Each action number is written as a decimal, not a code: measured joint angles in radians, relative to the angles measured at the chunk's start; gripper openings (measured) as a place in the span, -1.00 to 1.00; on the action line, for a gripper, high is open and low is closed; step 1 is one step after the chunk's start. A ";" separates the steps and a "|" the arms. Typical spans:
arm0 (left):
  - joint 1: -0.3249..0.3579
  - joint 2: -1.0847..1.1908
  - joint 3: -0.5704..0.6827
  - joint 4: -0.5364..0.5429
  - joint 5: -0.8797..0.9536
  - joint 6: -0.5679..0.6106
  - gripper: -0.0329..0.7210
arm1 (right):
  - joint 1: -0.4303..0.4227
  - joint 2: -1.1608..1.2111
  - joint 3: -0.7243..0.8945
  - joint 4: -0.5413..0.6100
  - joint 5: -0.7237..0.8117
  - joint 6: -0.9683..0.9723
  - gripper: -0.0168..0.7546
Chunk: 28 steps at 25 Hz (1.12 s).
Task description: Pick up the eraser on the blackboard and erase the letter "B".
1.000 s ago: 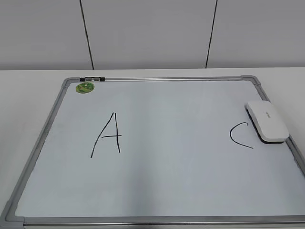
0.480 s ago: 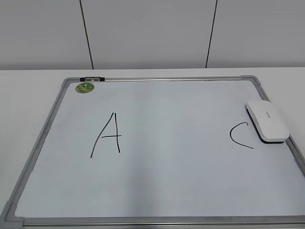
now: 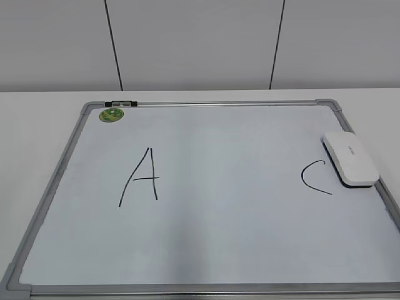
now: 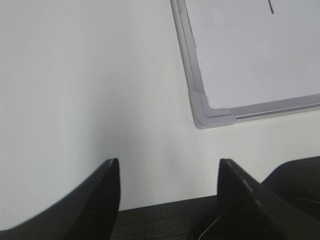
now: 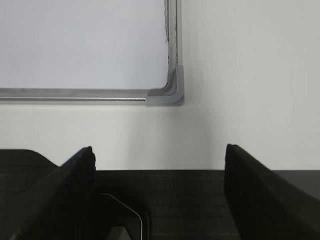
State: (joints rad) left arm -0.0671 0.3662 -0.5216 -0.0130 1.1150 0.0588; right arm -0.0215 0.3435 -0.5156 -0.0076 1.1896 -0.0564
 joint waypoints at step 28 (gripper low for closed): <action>0.000 -0.001 0.011 -0.019 -0.023 -0.002 0.29 | 0.000 0.000 0.028 0.008 -0.056 0.003 0.57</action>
State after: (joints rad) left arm -0.0671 0.3656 -0.5109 -0.0317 1.0924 0.0565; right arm -0.0215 0.3435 -0.4876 0.0000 1.1337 -0.0537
